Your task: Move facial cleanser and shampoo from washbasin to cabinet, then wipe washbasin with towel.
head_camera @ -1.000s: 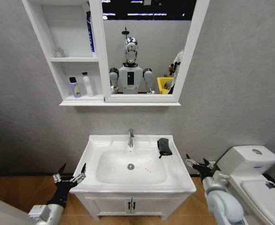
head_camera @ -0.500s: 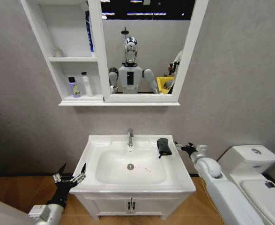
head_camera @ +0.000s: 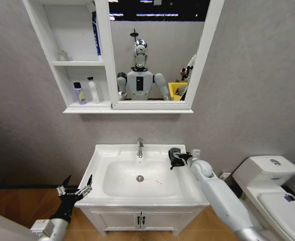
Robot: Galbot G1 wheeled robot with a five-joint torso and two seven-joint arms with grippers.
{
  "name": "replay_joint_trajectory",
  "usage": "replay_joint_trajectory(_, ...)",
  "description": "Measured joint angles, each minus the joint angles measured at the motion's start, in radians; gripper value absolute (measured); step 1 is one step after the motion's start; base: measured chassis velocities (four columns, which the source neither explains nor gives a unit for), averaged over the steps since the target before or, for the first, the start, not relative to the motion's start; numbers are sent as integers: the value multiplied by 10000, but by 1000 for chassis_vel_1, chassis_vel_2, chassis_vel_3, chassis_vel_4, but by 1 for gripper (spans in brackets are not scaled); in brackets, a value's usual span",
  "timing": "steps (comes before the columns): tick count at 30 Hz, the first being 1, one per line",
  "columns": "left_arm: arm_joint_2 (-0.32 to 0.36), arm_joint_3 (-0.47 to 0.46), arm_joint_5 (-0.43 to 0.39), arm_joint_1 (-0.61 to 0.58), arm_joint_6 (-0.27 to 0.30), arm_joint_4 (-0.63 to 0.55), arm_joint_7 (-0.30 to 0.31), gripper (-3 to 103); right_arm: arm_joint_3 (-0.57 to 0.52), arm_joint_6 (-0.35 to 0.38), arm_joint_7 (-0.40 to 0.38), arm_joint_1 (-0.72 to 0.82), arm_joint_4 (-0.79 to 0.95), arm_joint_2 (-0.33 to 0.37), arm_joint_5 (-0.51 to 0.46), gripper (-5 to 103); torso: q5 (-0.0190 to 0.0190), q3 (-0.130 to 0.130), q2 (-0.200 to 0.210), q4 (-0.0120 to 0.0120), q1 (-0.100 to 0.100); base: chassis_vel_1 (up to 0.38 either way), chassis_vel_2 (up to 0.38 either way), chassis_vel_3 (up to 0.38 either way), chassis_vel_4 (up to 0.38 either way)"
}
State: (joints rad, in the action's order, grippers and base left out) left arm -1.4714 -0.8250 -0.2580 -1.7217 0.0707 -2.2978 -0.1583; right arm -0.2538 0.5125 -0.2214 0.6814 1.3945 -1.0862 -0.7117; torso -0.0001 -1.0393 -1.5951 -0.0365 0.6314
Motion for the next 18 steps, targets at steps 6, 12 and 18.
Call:
replay_joint_trajectory(6, 0, 0, 0, 0, 0, 0, 0, 100, 154, 104, -203, -195, -354, -261, 44, 100, 0, 0, 0, 1, -1, 0, 0, 0, 0)
replay_joint_trajectory(12, 0, 0, 0, 0, 0, 0, 0, 100, 217, 39, -182, -256, -741, -449, 326, 100, 2, 0, 0, 0, -1, 0, 0, 0, 0)
replay_joint_trajectory(18, 0, 0, 0, -1, 0, 0, 0, 100, 214, -73, -120, -311, -1048, -587, 531, 99, 2, 0, 0, -1, -1, 0, 0, 0, 0)
